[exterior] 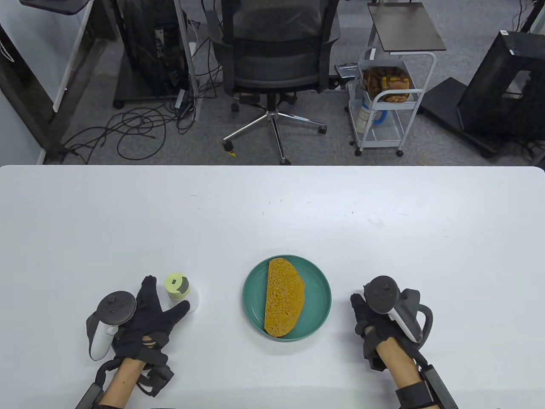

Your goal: Press dispenser to sprinkle granules onto bread slice

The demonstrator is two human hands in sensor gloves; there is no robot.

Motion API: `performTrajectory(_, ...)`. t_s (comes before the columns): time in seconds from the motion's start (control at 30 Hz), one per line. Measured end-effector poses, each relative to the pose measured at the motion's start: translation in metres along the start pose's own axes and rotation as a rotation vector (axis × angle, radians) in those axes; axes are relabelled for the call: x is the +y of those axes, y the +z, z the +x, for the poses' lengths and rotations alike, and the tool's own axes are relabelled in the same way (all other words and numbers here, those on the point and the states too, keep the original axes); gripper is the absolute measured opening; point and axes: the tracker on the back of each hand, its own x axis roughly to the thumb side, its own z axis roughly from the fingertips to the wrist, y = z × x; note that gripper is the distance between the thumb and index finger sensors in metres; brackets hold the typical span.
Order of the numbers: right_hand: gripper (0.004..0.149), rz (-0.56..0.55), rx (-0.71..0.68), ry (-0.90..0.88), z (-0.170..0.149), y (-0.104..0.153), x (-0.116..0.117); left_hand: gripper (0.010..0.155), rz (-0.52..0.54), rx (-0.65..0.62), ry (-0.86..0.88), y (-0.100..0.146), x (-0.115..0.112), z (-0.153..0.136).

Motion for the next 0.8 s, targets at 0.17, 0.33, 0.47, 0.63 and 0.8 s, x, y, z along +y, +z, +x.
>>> performTrajectory(0.17,0.060,0.019,-0.031,-0.037,-0.011,0.000,0.009,0.108,0.111,-0.065,0.045,-0.010,-0.001,0.001)
performTrajectory(0.33,0.060,0.015,-0.063,-0.068,-0.004,0.000,0.005,0.097,0.178,-0.132,0.040,-0.017,-0.008,0.006)
performTrajectory(0.47,0.060,0.011,-0.071,-0.096,-0.005,0.000,0.003,0.080,0.242,-0.152,-0.004,-0.020,-0.010,0.012)
performTrajectory(0.63,0.060,0.007,-0.056,-0.158,-0.012,-0.001,-0.001,0.069,0.349,-0.322,0.028,-0.023,-0.012,0.037)
performTrajectory(0.8,0.060,-0.001,-0.062,-0.181,-0.015,0.000,-0.005,0.067,0.296,-0.421,-0.193,-0.034,-0.025,0.100)
